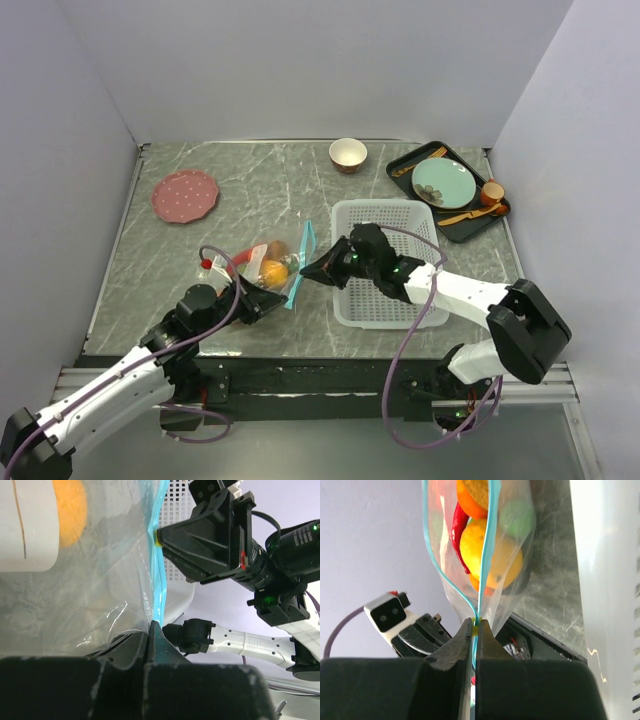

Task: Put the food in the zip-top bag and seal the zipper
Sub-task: Zip the zipper food storage bag at the center of the board.

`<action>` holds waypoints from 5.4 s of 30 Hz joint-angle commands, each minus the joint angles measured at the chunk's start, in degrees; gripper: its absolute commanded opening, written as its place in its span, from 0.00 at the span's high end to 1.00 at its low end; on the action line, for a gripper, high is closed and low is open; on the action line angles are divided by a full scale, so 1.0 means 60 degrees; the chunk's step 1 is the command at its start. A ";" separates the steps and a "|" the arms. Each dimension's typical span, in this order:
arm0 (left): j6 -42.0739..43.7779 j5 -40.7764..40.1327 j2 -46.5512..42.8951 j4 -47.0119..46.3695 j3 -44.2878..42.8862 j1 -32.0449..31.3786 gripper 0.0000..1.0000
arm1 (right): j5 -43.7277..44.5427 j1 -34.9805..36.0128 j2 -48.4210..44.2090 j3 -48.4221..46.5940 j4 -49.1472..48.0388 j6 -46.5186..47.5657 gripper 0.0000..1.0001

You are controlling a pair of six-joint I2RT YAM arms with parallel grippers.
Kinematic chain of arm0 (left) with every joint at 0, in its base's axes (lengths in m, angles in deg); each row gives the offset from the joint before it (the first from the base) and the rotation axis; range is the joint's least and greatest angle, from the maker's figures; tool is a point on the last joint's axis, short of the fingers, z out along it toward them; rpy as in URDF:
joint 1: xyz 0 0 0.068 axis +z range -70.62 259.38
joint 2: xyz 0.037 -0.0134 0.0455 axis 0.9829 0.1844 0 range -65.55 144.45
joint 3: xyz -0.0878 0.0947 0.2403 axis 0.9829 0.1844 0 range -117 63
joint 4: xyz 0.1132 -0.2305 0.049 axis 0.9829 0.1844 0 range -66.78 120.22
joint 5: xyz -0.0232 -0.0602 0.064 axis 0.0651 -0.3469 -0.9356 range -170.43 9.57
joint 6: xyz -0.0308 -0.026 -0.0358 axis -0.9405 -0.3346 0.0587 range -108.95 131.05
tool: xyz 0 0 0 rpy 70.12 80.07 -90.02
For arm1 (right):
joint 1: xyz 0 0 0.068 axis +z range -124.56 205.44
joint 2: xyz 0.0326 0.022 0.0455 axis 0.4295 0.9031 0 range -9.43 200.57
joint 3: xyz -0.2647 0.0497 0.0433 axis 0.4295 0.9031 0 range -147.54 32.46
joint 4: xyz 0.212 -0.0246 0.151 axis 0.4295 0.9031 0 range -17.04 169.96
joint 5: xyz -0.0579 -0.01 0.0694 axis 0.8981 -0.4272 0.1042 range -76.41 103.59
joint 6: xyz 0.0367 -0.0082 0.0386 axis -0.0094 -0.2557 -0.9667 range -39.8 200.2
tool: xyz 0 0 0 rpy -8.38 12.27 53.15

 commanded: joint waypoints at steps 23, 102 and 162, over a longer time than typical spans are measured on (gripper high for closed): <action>0.0236 0.1086 -0.0028 0.0277 -0.0494 -0.0174 0.30 | 0.1190 -0.0906 0.1038 -0.1520 0.0574 0.1565 1.00; -0.1665 -0.0775 0.0148 -0.0043 -0.0600 0.0485 0.01 | 0.0445 -0.0949 0.2680 -0.4086 0.3039 0.5244 0.95; -0.2354 -0.1127 0.3766 -0.3266 0.0529 0.0119 0.99 | -0.0785 -0.1608 0.2724 -0.3867 0.1649 0.4248 0.93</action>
